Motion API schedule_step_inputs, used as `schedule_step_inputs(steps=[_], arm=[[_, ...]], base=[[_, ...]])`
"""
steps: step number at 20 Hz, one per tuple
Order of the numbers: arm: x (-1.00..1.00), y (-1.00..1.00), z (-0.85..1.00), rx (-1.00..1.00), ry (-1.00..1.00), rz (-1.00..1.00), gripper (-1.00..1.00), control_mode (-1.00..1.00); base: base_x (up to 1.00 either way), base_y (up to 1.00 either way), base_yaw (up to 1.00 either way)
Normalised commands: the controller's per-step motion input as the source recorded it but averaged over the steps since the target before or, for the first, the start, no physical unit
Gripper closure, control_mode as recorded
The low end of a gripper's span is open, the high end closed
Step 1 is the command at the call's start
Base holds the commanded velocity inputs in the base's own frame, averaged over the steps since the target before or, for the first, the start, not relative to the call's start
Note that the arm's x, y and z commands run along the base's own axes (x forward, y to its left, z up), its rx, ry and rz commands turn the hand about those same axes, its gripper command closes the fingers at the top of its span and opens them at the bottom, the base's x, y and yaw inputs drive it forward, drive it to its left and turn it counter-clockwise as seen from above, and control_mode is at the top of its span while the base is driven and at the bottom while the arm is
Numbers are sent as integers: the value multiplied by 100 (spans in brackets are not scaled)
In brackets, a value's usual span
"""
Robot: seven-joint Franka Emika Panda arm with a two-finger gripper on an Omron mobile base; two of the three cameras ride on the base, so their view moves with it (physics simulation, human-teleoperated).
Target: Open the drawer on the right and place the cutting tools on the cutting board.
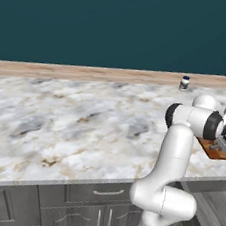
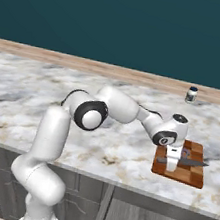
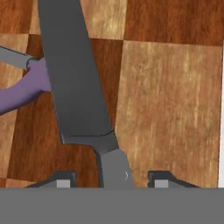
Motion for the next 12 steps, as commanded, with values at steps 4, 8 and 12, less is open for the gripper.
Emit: schedule_step_inputs(steps=[4,8,12], arm=[[-4,0,48,0,0,0,-100,-100],[-15,5,96,-1,-3,0,-100,-100],[-44,21,100,-4,-3,0,-100,-100]], base=[[0,0,0],[0,0,0],[0,0,0]])
